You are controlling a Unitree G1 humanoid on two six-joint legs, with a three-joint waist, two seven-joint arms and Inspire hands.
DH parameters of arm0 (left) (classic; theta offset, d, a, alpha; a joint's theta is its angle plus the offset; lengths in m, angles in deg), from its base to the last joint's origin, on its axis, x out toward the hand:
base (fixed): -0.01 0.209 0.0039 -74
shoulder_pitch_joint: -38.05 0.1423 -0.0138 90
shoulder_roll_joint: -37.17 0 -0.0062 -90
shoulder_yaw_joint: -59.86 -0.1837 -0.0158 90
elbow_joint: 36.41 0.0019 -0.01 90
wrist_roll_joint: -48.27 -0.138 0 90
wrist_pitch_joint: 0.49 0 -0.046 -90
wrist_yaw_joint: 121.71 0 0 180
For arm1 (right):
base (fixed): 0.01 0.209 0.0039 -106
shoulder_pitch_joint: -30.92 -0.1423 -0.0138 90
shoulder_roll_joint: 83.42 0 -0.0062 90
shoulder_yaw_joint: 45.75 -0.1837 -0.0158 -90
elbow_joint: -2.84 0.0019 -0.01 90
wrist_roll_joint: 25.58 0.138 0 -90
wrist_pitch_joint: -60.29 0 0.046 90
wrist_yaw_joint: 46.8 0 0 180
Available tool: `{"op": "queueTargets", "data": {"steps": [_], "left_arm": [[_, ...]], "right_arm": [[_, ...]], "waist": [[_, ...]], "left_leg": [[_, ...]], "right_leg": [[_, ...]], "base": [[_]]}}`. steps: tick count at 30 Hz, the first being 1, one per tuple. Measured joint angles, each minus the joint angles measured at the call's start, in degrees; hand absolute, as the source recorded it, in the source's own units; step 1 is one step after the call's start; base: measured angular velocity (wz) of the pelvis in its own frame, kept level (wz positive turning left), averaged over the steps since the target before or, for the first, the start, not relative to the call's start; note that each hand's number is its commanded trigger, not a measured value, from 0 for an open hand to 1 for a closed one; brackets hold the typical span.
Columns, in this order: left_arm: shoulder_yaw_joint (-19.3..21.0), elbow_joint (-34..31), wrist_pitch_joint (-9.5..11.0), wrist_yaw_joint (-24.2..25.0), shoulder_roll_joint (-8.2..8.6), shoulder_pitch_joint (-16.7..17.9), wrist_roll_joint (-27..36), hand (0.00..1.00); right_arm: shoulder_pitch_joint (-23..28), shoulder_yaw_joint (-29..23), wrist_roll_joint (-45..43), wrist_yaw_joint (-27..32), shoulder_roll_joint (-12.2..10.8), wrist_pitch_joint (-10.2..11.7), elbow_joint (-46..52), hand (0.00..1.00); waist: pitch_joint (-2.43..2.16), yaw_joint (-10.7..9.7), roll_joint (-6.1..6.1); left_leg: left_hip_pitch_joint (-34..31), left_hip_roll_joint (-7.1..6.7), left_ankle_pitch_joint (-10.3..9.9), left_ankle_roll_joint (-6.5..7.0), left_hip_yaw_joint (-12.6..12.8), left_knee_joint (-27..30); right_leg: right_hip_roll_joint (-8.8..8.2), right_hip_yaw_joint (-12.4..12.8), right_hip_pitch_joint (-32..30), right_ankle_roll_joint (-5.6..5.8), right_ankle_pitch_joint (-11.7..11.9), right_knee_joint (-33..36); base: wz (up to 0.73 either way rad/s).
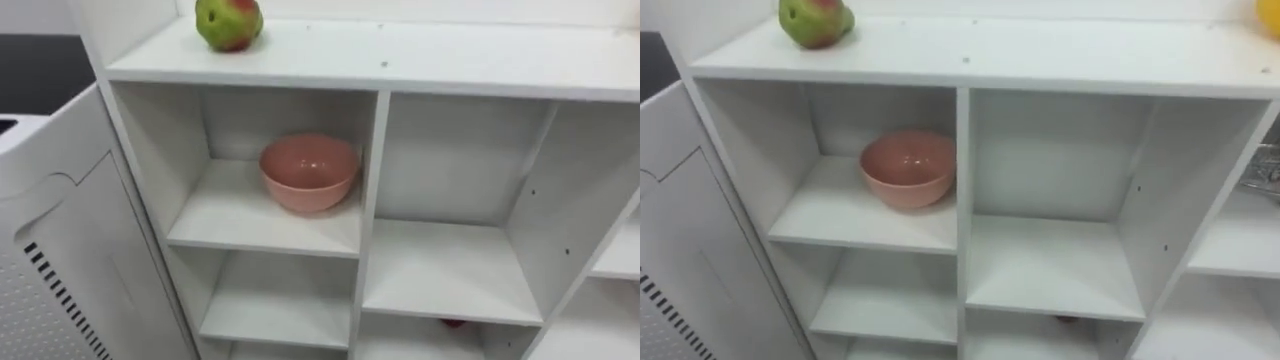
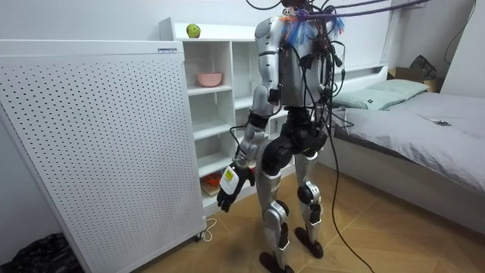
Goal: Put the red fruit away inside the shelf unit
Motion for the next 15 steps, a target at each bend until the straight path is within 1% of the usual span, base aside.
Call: {"op": "queueTargets", "data": {"steps": [2,3,5,8,11,15], "left_arm": [[0.1,-1.2,0.0,-0.6,0.01,0.9,-0.9,0.00],[0.1,-1.6,0.0,-0.7,0.03,1.2,-1.1,0.00],[0.1,-1.6,0.0,-0.7,0.44,1.3,-1.0,0.00],[0.7,-1.5,0.0,-1.0,1.32,1.3,-1.0,0.00],[1.3,-1.5,0.0,-1.2,1.77,1.3,-1.1,0.00],[2.5,-0.6,-0.1,-0.9,2.01,1.4,-1.7,0.00]], "right_arm": [[1.1,2.2,-10.9,0.3,0.0,-0.5,1.6,0.00],[1.4,3.2,-13.3,0.5,0.0,-0.5,2.3,0.00],[2.2,5.0,-21.5,1.4,-0.2,-0.4,4.7,0.00],[2.7,5.0,-28.6,2.4,-1.4,0.0,5.1,0.00],[3.3,5.0,-32.6,2.5,-2.0,0.3,6.8,0.00],[3.6,4.8,-34.2,2.6,-2.1,0.8,6.9,0.00]], "waist": [[-0.28,-0.1,-0.40],[-0.37,0.0,-0.54],[-0.38,0.3,-0.71],[-0.31,0.3,-0.62],[-0.23,0.3,-0.38],[-0.08,0.1,-0.15]], "left_leg": [[1.9,0.04,-0.2,-0.27,0.0,-1.4],[2.1,0.02,-0.2,-0.28,0.1,-1.7],[3.5,-0.01,-0.2,-0.28,0.5,-2.1],[5.2,-0.12,-0.2,-0.28,0.5,-2.9],[6.4,-0.10,-0.2,-0.28,0.7,-3.4],[7.6,-0.08,-0.2,-0.29,1.2,-4.0]], "right_leg": [[0.20,-0.2,1.3,0.09,0.1,-0.7],[0.20,-0.1,1.6,0.09,0.1,-0.7],[0.24,0.4,2.5,0.21,0.2,-0.8],[0.30,0.4,4.2,0.39,0.3,-1.8],[0.35,0.5,4.9,0.41,0.3,-1.8],[0.39,0.7,5.9,0.41,0.3,-1.9]], "base": [[0.02],[-0.07],[-0.10],[-0.02],[-0.03],[-0.07]]}}
